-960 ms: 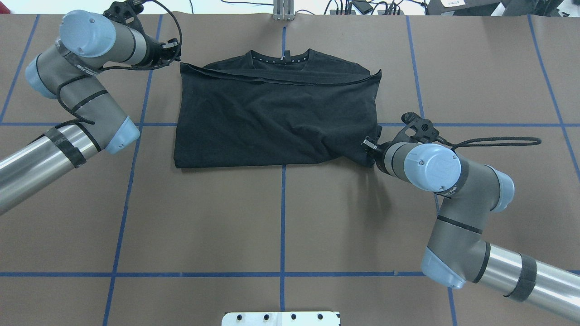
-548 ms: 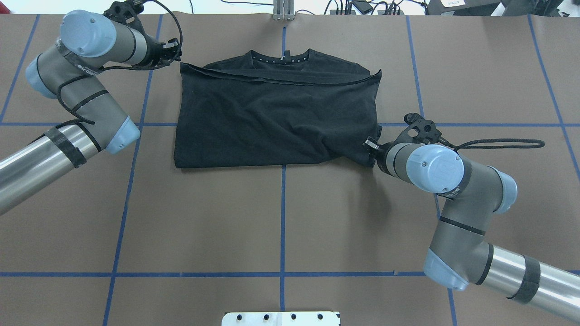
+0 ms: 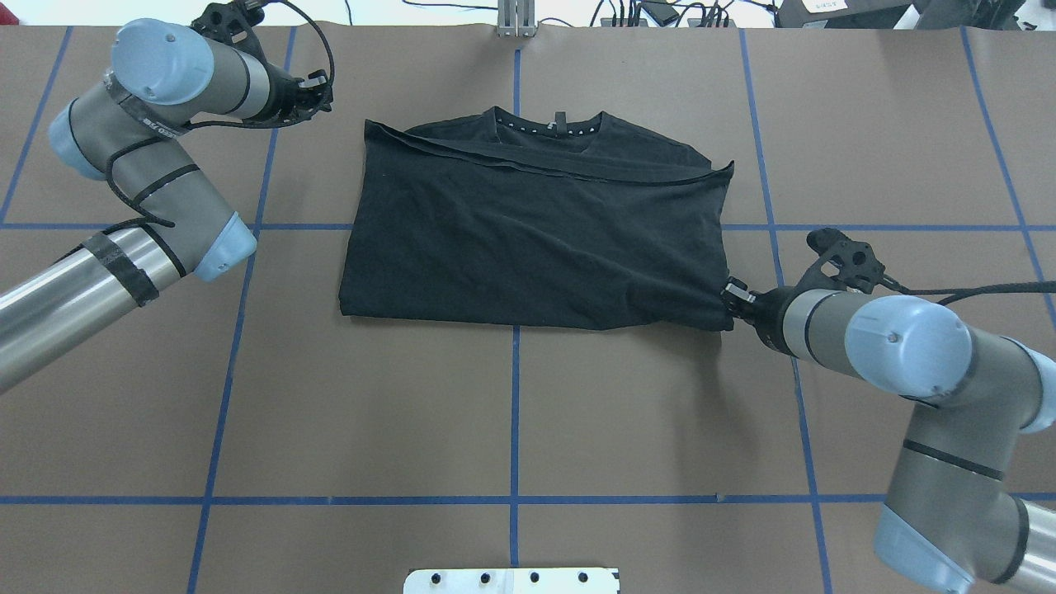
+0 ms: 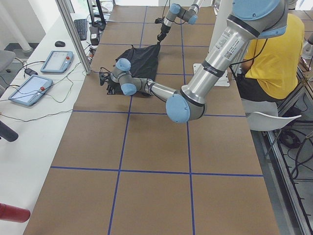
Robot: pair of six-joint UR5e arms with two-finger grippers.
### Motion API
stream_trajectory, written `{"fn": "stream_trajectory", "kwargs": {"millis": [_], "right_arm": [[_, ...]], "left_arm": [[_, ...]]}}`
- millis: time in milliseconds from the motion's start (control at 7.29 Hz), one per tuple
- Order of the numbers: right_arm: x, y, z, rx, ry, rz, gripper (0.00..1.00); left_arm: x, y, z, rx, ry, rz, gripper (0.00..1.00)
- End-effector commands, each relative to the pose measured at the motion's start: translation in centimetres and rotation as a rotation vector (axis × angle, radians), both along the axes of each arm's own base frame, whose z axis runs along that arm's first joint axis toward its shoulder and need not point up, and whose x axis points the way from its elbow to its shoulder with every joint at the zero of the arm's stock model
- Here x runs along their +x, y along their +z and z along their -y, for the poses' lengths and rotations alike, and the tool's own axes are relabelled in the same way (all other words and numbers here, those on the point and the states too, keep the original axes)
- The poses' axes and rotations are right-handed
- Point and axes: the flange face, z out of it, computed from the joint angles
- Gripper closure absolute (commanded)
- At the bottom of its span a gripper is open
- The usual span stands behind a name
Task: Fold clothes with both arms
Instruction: 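Pull the grasped edge toward the robot with the right gripper, rotating the shirt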
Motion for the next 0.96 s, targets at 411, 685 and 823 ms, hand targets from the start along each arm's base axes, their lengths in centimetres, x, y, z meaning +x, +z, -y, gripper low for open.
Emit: {"fn": "stream_trajectory", "kwargs": {"millis": [411, 685, 823], "right_arm": [[-1.9, -2.8, -15.8, -0.159, -0.282, 0.101, 1.0], [-0.7, -3.6, -19.7, -0.256, -0.323, 0.072, 1.0], [-0.7, -4.1, -20.9, -0.297, -0.325, 0.04, 0.86]], "left_arm": [[0.0, -2.2, -1.4, 0.015, 0.059, -0.055, 0.6], [-0.2, -5.1, -3.2, 0.014, 0.13, -0.129, 0.6], [-0.1, -6.4, -3.9, -0.024, 0.155, -0.179, 0.6]]}}
